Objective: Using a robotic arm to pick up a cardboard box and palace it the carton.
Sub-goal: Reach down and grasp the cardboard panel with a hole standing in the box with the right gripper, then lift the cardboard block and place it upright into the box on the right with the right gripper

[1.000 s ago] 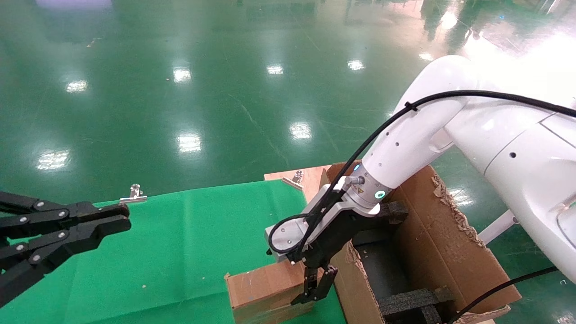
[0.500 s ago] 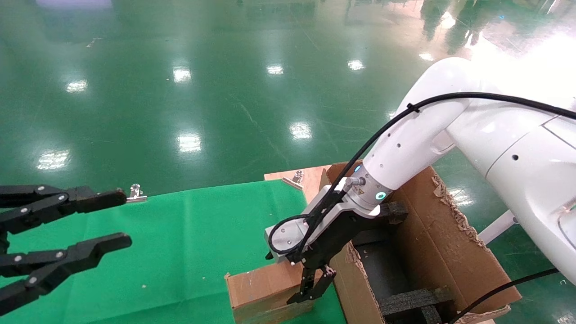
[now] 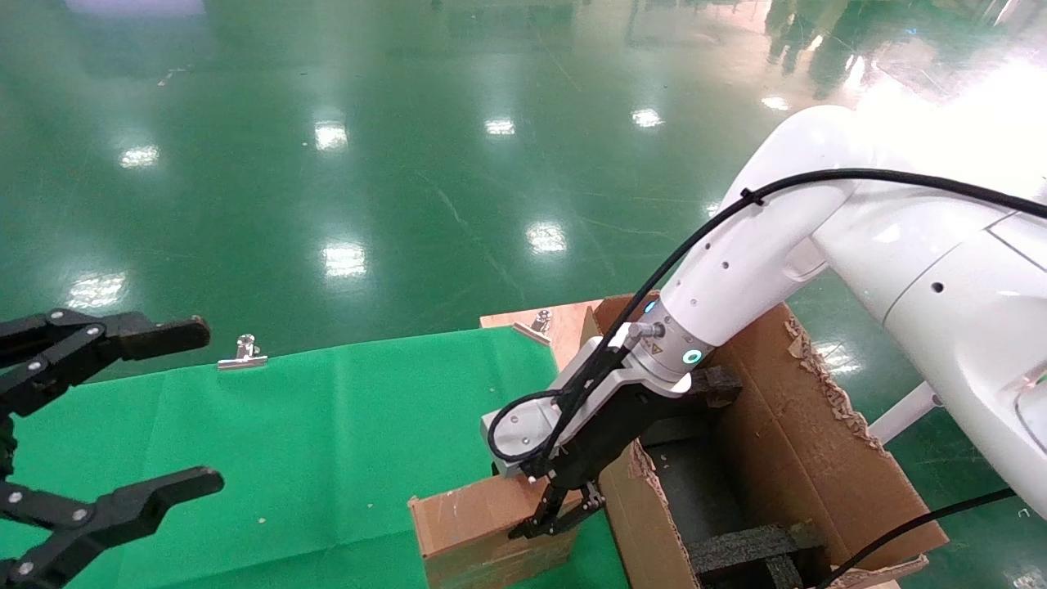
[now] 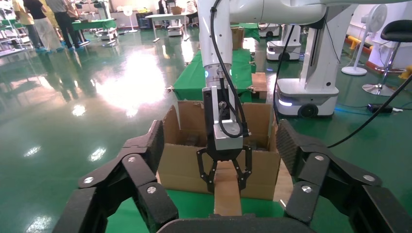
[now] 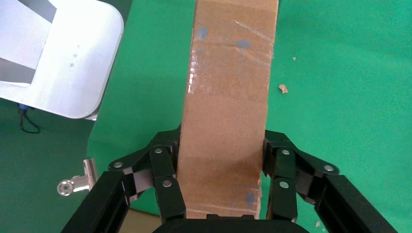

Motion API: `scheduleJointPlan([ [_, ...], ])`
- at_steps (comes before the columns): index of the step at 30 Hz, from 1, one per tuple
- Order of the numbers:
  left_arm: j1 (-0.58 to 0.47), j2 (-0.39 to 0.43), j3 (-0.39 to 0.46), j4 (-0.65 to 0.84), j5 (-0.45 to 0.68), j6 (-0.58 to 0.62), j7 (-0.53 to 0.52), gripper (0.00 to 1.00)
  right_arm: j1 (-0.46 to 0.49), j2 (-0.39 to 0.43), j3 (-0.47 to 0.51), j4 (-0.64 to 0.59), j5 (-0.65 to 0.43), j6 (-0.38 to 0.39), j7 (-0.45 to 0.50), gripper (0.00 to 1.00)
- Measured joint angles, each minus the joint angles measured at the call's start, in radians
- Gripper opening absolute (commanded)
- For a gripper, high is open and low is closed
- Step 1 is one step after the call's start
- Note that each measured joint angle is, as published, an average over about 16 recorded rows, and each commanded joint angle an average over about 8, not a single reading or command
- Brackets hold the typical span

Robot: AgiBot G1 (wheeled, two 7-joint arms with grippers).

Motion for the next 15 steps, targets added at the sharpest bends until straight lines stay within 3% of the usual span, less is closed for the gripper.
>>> scheduleJointPlan([
  [15, 0.000, 0.000, 0.000, 0.000, 0.000, 0.000, 0.000, 1.00, 0.064, 0.053, -0.017, 0.015, 0.088, -0.002, 0.014, 0.00],
])
